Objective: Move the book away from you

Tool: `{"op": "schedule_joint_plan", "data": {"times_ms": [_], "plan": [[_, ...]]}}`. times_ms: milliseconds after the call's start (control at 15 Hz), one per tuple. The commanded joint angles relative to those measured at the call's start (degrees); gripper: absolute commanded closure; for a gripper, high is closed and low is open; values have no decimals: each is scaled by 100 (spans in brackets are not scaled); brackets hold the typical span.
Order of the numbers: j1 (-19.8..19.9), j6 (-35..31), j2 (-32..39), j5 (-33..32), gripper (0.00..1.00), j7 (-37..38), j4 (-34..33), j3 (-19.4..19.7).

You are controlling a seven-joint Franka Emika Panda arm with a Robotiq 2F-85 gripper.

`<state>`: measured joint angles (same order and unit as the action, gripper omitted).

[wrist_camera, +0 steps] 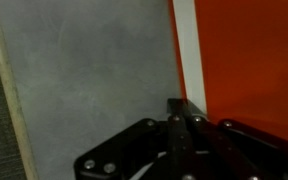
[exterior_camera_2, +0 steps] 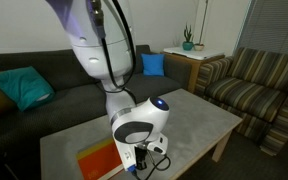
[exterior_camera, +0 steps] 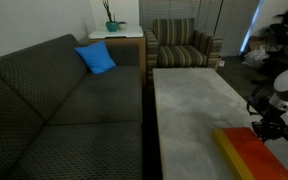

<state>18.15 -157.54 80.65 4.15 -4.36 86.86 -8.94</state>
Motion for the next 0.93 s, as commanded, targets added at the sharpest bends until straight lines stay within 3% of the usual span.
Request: {"op": "schedule_joint_plan", "data": {"times_ms": [0, 867], "plan": [[36, 167, 132, 162, 100, -230, -169, -95], [-468, 559, 264, 198, 100, -24, -399, -104]]}}
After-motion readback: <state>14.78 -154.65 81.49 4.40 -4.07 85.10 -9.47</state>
